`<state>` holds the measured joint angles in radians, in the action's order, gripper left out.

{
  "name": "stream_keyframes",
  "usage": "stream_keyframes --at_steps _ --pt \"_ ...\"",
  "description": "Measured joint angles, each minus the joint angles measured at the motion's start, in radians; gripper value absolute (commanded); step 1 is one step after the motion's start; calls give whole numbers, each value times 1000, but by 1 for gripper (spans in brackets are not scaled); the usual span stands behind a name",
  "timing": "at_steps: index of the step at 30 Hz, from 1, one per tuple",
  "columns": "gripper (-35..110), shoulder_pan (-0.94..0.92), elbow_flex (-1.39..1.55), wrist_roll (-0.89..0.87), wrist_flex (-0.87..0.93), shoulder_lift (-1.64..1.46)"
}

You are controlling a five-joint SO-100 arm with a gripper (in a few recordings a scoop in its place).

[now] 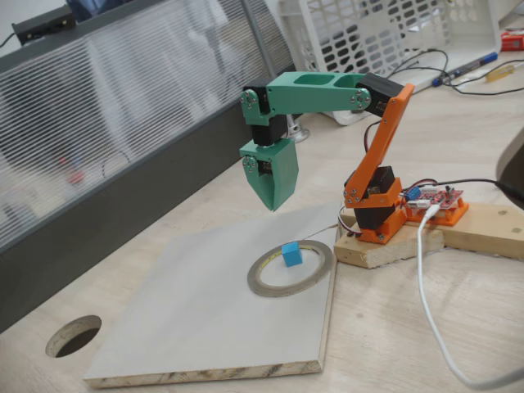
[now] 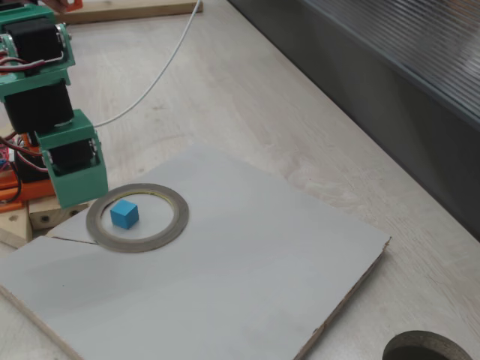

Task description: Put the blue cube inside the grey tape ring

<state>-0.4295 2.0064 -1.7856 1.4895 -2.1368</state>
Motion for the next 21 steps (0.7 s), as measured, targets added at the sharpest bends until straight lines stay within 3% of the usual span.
stream_keyframes --at_steps 21 --pt "0 -5 0 -3 -11 0"
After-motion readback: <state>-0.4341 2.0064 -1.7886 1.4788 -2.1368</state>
